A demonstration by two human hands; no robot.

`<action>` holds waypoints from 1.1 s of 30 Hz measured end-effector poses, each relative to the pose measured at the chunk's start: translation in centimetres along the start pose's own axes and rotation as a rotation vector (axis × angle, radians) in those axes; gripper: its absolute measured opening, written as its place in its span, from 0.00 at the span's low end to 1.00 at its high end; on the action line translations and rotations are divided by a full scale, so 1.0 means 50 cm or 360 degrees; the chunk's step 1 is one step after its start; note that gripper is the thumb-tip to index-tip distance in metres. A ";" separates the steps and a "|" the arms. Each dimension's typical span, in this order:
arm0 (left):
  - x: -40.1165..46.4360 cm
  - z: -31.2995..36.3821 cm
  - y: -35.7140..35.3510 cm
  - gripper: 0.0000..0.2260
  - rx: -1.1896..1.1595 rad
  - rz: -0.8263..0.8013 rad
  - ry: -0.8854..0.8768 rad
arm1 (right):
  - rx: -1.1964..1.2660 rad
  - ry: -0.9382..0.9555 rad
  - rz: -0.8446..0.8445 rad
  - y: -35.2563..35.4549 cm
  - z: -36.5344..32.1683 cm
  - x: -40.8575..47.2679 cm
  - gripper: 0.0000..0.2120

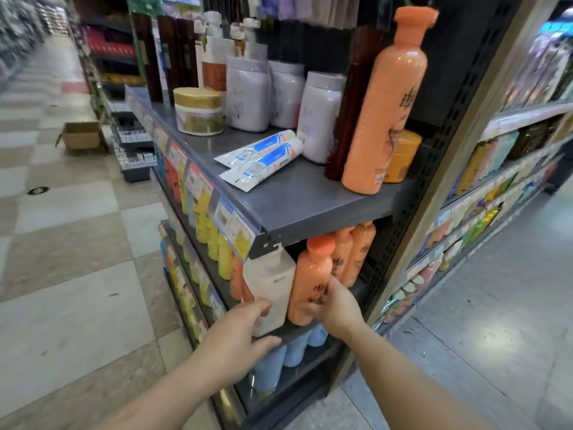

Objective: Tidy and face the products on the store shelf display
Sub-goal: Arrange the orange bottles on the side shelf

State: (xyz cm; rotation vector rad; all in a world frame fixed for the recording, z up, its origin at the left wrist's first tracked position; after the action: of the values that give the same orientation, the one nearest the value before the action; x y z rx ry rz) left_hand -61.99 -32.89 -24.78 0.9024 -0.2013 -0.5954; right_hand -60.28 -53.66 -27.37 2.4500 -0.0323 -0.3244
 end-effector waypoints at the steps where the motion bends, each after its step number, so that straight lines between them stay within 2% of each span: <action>1: 0.000 -0.004 0.001 0.28 -0.0006 0.0008 0.0010 | -0.0002 -0.0003 -0.0002 -0.003 0.002 0.004 0.23; 13: 0.004 -0.033 0.011 0.29 -0.0011 0.0056 0.0066 | -0.0098 -0.0034 0.0038 -0.017 0.004 0.035 0.20; 21: -0.017 -0.037 0.035 0.27 -0.0004 0.0054 0.0042 | 0.0030 -0.0131 0.0072 -0.020 -0.005 0.021 0.18; 24: -0.024 -0.026 0.063 0.22 -0.0068 0.0081 0.0033 | 0.0065 -0.0193 0.0332 0.011 -0.040 -0.035 0.13; 26: -0.027 -0.024 0.085 0.20 -0.0140 0.0125 0.0060 | 0.0146 -0.0127 0.0529 0.022 -0.083 -0.090 0.12; 28: -0.026 -0.022 0.105 0.16 -0.0171 0.0153 0.0082 | 0.0273 0.0024 0.0426 0.001 -0.136 -0.129 0.14; 30: -0.023 -0.019 0.122 0.13 -0.0180 0.0163 0.0095 | 0.0338 0.0069 0.0275 -0.032 -0.172 -0.135 0.22; 33: -0.023 -0.022 0.134 0.11 -0.0246 0.0201 0.0100 | 0.0243 -0.0032 0.0317 -0.062 -0.187 -0.105 0.34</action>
State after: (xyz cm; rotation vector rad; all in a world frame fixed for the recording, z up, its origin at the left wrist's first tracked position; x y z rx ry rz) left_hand -59.82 -28.36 -20.10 0.7517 -0.1519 -0.4583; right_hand -63.28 -44.96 -21.04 2.5675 -0.3189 -0.2667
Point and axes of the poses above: each hand's wrist, its own x-axis towards the middle knuckle, its own y-axis out of the back of the hand, z = x × y, the point moved 5 cm from there along x, towards the middle knuckle, and after that the axes turned 11 degrees about -z, right-handed, at the moved point
